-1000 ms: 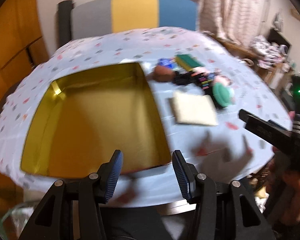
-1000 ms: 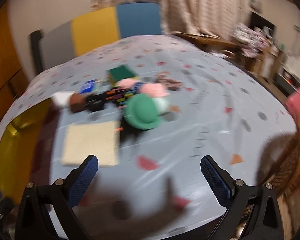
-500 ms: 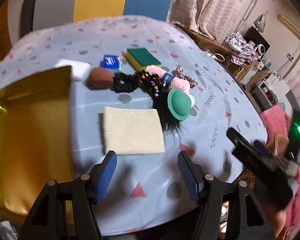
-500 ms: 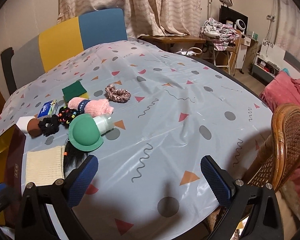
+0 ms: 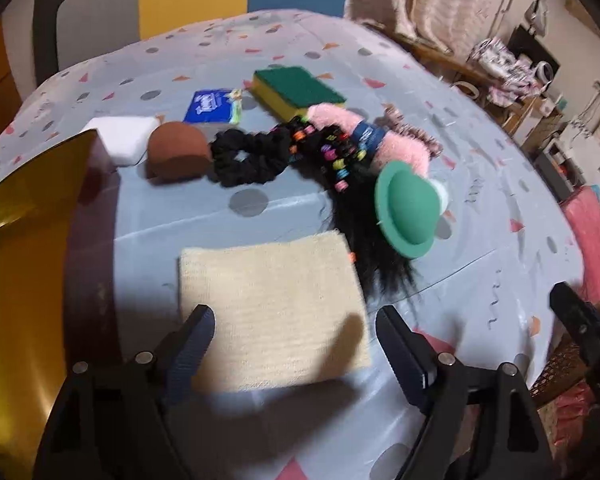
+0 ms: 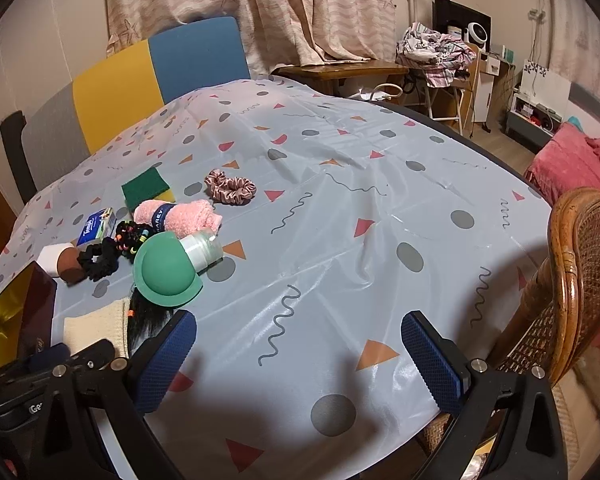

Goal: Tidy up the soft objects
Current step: 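Move the left tool toward the beige knitted cloth, then grasp the beige knitted cloth edge with the left gripper and lift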

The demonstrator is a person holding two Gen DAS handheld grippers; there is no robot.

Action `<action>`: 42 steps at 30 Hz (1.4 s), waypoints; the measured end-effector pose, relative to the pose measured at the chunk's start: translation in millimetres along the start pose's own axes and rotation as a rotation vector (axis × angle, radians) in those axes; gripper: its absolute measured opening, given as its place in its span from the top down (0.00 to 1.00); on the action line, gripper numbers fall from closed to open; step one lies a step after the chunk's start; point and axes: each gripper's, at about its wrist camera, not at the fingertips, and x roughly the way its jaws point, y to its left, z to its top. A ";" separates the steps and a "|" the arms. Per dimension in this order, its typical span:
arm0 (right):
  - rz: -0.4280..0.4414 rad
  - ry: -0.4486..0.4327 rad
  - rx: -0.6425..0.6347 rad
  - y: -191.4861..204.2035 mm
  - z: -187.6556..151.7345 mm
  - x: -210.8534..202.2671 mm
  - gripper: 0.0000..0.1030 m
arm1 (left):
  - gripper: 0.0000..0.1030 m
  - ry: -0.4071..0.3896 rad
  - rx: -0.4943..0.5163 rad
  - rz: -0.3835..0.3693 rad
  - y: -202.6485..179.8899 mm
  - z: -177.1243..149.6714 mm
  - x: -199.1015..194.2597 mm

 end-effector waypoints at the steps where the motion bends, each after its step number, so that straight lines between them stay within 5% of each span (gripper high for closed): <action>1: 0.002 0.003 0.001 -0.2 -0.2 0.7 0.00 | 0.18 -0.004 0.001 -0.011 -1.1 1.0 1.0; 17: 0.016 0.024 -0.021 6.0 -6.5 7.7 0.00 | 0.19 -0.061 0.162 0.163 -14.6 -10.3 15.0; 19: 0.017 0.025 -0.023 6.6 -6.9 8.2 0.00 | 0.26 -0.080 0.154 0.143 -13.8 -12.4 12.4; 24: 0.018 0.021 -0.022 6.0 -7.4 8.5 0.00 | 0.75 -0.091 0.158 0.033 -19.3 -18.5 3.9; 31: 0.043 0.016 -0.031 7.9 -8.6 9.8 0.00 | 0.96 -0.087 0.053 -0.152 -7.4 -28.7 -7.4; 40: 0.050 0.026 -0.021 6.2 -8.7 12.2 0.00 | 0.95 -0.131 -0.018 -0.222 -1.7 -33.6 -32.6; 41: 0.050 0.026 -0.022 6.6 -8.5 11.9 0.00 | 0.85 -0.120 -0.045 -0.220 0.7 -35.7 -33.2; 42: 0.051 0.025 -0.023 6.6 -8.6 11.8 0.00 | 0.63 -0.099 -0.084 -0.220 3.2 -38.0 -31.5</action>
